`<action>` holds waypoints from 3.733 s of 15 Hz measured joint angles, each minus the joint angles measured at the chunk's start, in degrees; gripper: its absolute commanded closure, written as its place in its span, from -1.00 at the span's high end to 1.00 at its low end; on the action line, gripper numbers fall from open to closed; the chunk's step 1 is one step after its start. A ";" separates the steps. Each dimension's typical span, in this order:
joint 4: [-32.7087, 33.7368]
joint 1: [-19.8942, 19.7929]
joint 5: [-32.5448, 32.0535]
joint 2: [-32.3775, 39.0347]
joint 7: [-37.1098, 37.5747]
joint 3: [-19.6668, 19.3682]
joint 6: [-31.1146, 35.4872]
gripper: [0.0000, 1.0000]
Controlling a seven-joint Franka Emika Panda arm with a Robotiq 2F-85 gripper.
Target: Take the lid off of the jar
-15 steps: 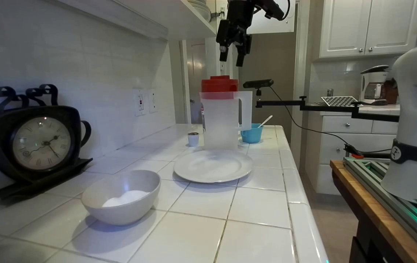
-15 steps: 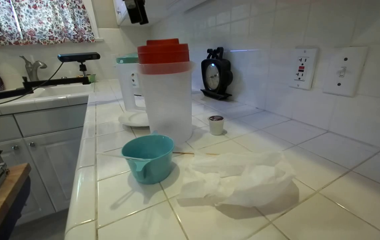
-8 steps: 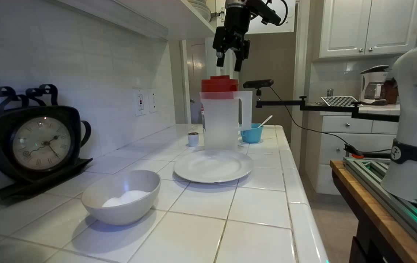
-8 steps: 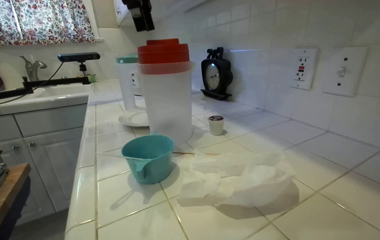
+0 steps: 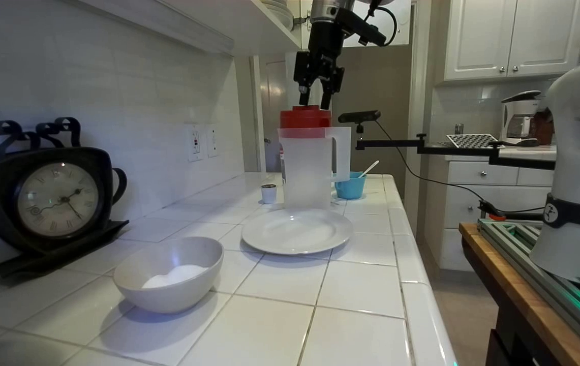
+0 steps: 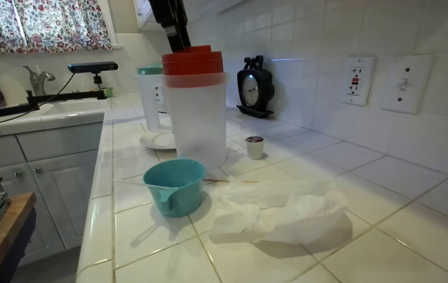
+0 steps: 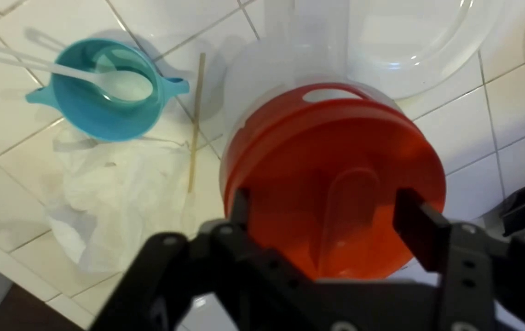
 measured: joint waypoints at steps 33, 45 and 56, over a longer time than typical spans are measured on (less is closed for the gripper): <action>0.51 2.06 0.28 -12.25 0.14 3.05 -1.63 -0.85; -5.30 8.84 4.01 -12.23 -8.86 4.29 0.24 -0.85; -18.63 11.47 4.10 -10.85 -10.11 6.67 15.93 -0.85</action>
